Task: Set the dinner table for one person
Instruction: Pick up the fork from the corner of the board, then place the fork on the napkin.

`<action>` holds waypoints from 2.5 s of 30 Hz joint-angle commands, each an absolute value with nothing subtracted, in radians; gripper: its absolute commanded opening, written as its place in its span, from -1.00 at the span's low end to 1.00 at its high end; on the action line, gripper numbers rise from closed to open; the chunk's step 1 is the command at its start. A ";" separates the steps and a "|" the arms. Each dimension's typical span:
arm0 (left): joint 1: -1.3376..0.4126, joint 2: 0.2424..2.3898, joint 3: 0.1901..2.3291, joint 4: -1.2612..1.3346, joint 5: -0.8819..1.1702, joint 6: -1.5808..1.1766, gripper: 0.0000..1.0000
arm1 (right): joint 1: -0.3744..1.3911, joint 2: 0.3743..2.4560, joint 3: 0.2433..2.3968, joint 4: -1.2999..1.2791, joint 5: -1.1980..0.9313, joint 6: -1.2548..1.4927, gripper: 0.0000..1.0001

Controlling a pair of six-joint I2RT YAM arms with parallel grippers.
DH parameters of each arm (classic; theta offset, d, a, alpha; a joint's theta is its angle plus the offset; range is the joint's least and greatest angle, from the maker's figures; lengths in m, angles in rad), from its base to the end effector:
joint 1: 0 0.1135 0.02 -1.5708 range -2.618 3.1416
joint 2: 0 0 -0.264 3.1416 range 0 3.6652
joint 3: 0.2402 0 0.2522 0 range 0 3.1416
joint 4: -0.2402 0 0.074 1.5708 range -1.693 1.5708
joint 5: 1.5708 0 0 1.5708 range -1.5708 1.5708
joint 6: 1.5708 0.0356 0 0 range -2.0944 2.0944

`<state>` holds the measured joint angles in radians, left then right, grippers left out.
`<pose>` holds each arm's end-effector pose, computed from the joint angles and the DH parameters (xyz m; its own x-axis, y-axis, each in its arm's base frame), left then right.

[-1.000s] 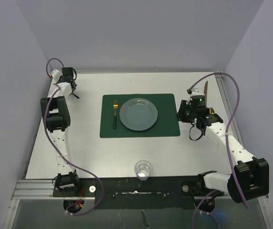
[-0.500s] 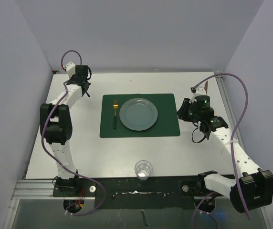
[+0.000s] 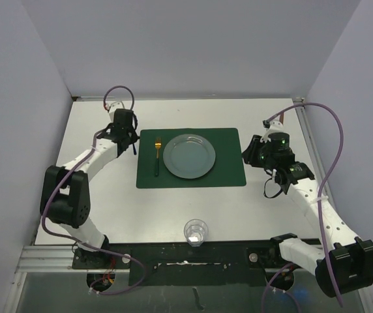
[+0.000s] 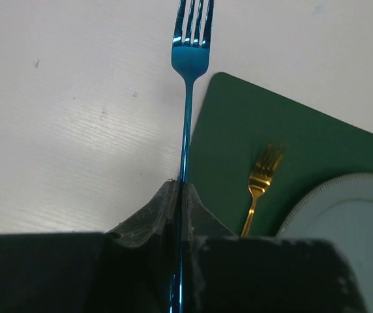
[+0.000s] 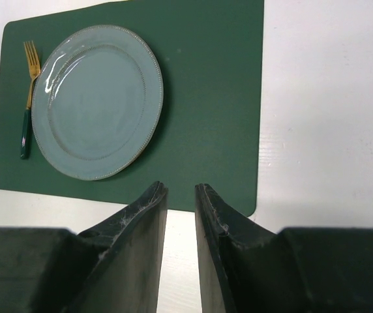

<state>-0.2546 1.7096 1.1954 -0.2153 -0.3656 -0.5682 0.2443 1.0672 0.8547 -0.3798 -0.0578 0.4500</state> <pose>0.3703 -0.0832 0.2352 -0.5314 -0.3810 -0.7566 -0.3662 0.9087 -0.2003 0.2281 0.0590 0.2906 -0.6130 0.2947 -0.7330 -0.0237 0.9205 0.3899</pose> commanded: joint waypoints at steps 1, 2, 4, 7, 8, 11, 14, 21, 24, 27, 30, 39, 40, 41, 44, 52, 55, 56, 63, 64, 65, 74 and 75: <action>-0.271 1.528 1.131 -0.170 -0.253 -0.514 -1.00 | 0.254 1.037 0.855 -0.344 -0.073 0.471 -0.49; -0.270 1.504 1.113 -0.169 -0.232 -0.509 -1.00 | 0.255 1.038 0.854 -0.341 -0.074 0.476 -0.49; -0.271 1.466 1.089 -0.178 -0.187 -0.497 -1.00 | 0.257 1.038 0.853 -0.336 -0.082 0.484 -0.49; -0.274 1.429 1.055 -0.202 -0.166 -0.495 -1.00 | 0.261 1.034 0.851 -0.335 -0.089 0.494 -0.49; -0.276 1.419 1.039 -0.203 -0.159 -0.496 -1.00 | 0.261 1.032 0.851 -0.334 -0.090 0.497 -0.49; -0.282 1.400 0.983 -0.183 -0.133 -0.497 -1.00 | 0.262 1.028 0.848 -0.336 -0.085 0.503 -0.49; -0.292 1.407 0.935 -0.155 -0.123 -0.497 -1.00 | 0.263 1.028 0.848 -0.341 -0.084 0.505 -0.49; -0.323 1.482 0.885 -0.093 -0.121 -0.489 -1.00 | 0.267 1.028 0.838 -0.349 -0.073 0.509 -0.50; -0.336 1.519 0.882 -0.064 -0.116 -0.489 -1.00 | 0.268 1.030 0.836 -0.352 -0.070 0.510 -0.50; -0.348 1.550 0.885 -0.044 -0.119 -0.490 -1.00 | 0.269 1.031 0.835 -0.354 -0.066 0.509 -0.49; -0.362 1.566 0.882 -0.023 -0.136 -0.503 -1.00 | 0.270 1.031 0.834 -0.356 -0.058 0.509 -0.50; -0.386 1.597 0.864 0.005 -0.215 -0.530 -1.00 | 0.272 1.047 0.833 -0.356 -0.052 0.513 -0.50; -0.389 1.598 0.863 0.003 -0.227 -0.533 -1.00 | 0.272 1.049 0.833 -0.356 -0.053 0.513 -0.50; -0.391 1.598 0.861 0.003 -0.238 -0.534 -1.00 | 0.272 1.051 0.833 -0.353 -0.053 0.512 -0.50; -0.394 1.601 0.857 0.005 -0.268 -0.538 -1.00 | 0.275 1.055 0.833 -0.351 -0.056 0.514 -0.50; -0.399 1.637 0.864 0.026 -0.287 -0.531 -1.00 | 0.278 1.054 0.840 -0.364 -0.042 0.512 -0.50; -0.400 1.658 0.863 0.047 -0.275 -0.528 -1.00 | 0.279 1.054 0.846 -0.371 -0.036 0.512 -0.50; -0.400 1.665 0.863 0.052 -0.274 -0.528 -1.00 | 0.279 1.054 0.849 -0.373 -0.033 0.511 -0.50; -0.400 1.702 0.856 0.086 -0.265 -0.522 -1.00 | 0.279 1.062 0.856 -0.379 -0.026 0.508 -0.50; -0.400 1.706 0.856 0.087 -0.266 -0.521 -1.00 | 0.279 1.063 0.856 -0.379 -0.027 0.508 -0.50; -0.400 1.707 0.855 0.089 -0.268 -0.520 -1.00 | 0.280 1.065 0.856 -0.379 -0.027 0.508 -0.50; -0.400 1.717 0.868 0.085 -0.281 -0.501 -1.00 | 0.280 1.074 0.861 -0.376 -0.028 0.508 -0.50; -0.400 1.719 0.873 0.083 -0.281 -0.499 -1.00 | 0.281 1.075 0.861 -0.376 -0.028 0.508 -0.50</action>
<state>-0.3977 1.7042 0.8532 0.0265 -0.2649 -0.5186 0.2760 1.0756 0.8268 -0.4015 -0.0410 0.5095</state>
